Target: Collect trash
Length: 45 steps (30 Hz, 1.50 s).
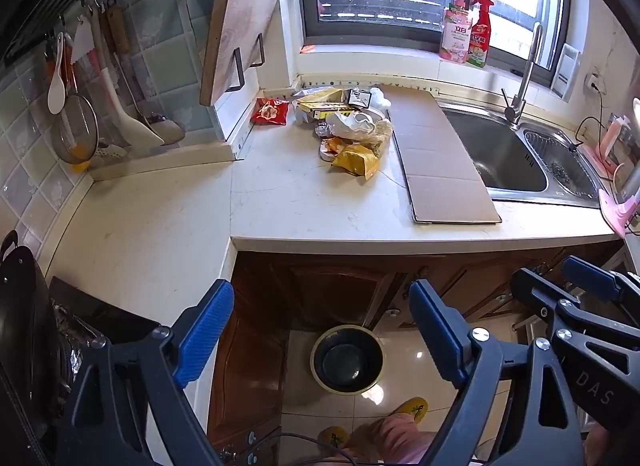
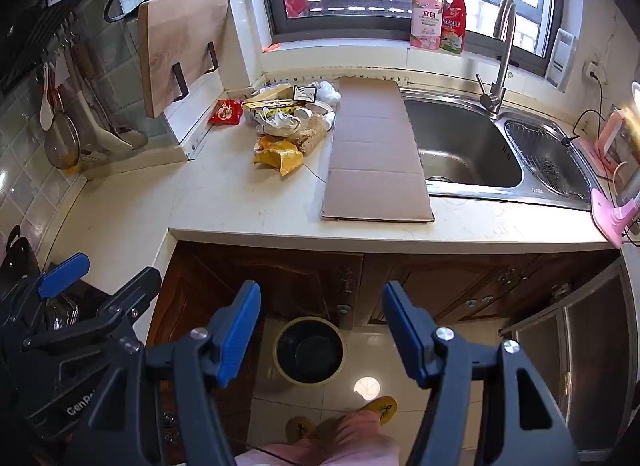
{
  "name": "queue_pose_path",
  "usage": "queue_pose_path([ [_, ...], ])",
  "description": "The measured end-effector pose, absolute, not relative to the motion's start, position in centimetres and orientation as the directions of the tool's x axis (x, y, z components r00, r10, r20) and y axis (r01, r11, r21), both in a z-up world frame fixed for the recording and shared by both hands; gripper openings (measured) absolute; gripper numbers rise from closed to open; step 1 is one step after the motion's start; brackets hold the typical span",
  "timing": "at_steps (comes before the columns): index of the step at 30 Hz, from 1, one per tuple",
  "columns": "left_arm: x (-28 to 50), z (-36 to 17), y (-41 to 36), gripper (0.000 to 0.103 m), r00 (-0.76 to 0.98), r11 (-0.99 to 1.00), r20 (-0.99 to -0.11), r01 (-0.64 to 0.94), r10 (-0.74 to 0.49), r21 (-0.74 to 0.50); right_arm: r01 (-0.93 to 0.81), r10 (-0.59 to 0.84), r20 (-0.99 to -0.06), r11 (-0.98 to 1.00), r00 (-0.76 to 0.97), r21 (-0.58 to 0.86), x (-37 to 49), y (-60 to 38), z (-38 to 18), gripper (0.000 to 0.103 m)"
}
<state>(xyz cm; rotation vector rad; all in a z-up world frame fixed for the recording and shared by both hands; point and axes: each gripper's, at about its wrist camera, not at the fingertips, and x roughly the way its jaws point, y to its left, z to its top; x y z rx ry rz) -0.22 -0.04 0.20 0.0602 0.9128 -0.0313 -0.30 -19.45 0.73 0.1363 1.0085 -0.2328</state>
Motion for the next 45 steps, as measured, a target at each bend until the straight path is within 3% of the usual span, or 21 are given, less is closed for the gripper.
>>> queue_pose_path([
  [45, -1.7, 0.3, -0.8, 0.083, 0.619, 0.997, -0.785, 0.064, -0.011, 0.036, 0.267, -0.134, -0.839, 0.963, 0.527, 0.014, -1.8, -19.0, 1.1, 0.064],
])
